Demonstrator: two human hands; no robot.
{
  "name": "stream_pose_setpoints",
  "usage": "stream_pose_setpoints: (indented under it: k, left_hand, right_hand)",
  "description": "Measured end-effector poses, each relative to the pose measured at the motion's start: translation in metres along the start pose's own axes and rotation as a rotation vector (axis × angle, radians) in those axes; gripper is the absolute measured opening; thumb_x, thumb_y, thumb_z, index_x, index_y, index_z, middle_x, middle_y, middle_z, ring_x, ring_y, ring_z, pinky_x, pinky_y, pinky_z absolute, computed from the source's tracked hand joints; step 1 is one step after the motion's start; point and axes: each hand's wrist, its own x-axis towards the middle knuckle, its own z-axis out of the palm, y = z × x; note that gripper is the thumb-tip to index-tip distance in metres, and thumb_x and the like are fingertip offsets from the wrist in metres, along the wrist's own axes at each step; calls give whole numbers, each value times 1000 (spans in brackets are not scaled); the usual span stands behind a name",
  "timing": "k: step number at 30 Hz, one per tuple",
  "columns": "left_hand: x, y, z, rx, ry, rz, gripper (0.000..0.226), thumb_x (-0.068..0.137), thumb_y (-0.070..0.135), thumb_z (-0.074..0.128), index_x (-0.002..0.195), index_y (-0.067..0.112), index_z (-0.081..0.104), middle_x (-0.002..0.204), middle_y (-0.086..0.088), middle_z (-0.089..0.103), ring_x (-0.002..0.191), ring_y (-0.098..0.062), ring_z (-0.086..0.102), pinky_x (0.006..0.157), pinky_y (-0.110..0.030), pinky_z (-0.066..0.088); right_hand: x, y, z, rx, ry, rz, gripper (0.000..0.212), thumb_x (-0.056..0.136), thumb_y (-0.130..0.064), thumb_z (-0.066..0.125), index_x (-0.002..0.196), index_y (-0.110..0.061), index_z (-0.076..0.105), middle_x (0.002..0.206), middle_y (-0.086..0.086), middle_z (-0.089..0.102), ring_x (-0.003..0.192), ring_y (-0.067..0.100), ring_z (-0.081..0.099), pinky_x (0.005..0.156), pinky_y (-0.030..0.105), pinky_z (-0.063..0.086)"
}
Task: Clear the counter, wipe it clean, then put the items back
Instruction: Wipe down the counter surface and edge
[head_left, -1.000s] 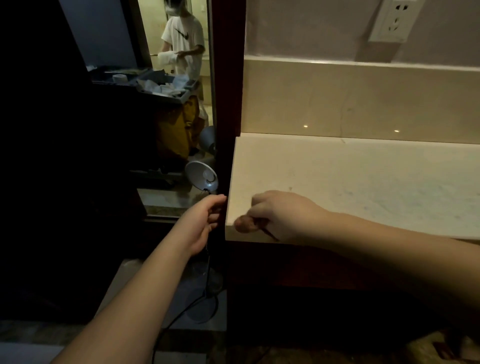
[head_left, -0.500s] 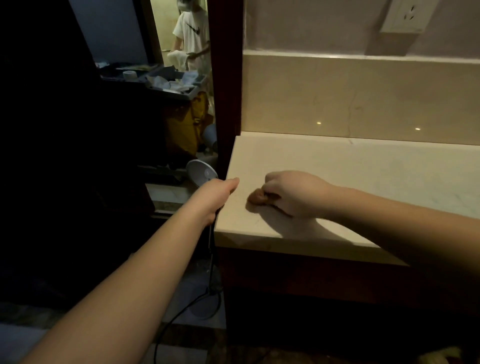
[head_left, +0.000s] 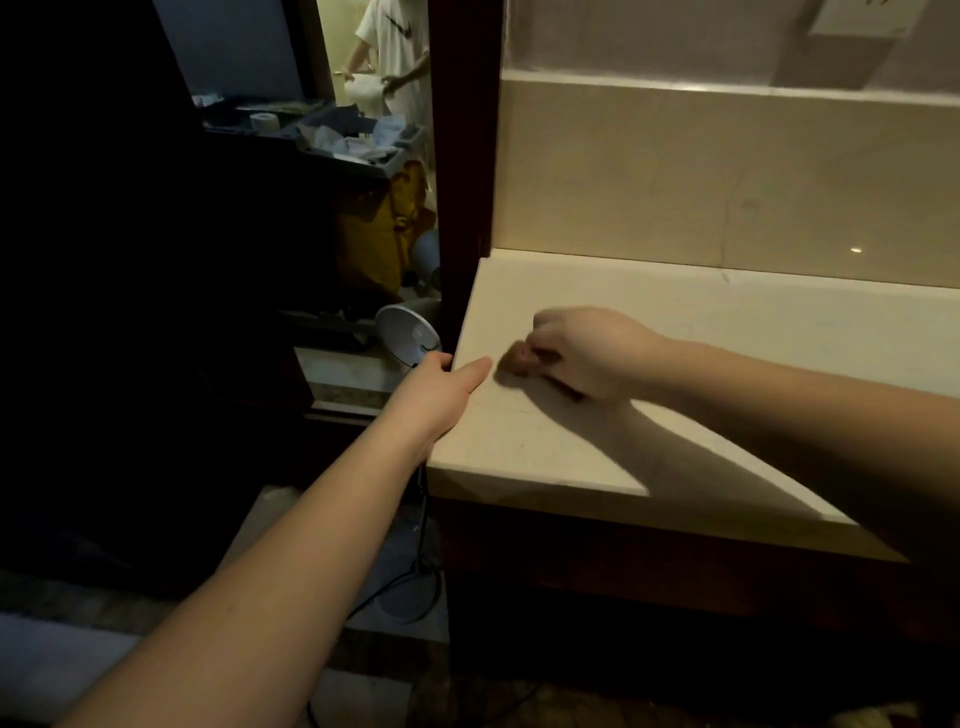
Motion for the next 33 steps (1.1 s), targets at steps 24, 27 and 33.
stream_pose_setpoints:
  k: [24, 27, 33]
  left_hand:
    - [-1, 2, -2, 23, -15, -8, 66, 88, 55, 58, 140, 21, 39, 118, 2, 64, 90, -15, 67, 67, -31, 55]
    - [-1, 3, -3, 44, -21, -15, 67, 88, 56, 57, 142, 22, 37, 118, 2, 63, 88, -13, 66, 59, -28, 51]
    - [1, 3, -3, 25, -57, -49, 61, 91, 49, 57, 142, 21, 37, 114, 2, 63, 85, -12, 65, 56, -27, 50]
  right_hand:
    - [48, 54, 9, -41, -18, 181, 24, 96, -24, 44, 103, -11, 63, 107, 7, 55, 104, 32, 54, 75, 34, 40]
    - [62, 58, 9, -50, -30, 181, 27, 97, -25, 43, 104, -8, 63, 107, 9, 55, 104, 33, 54, 74, 31, 37]
    - [4, 34, 7, -72, -61, -3, 20, 97, -27, 46, 100, -16, 63, 103, 0, 53, 94, 24, 54, 66, 29, 33]
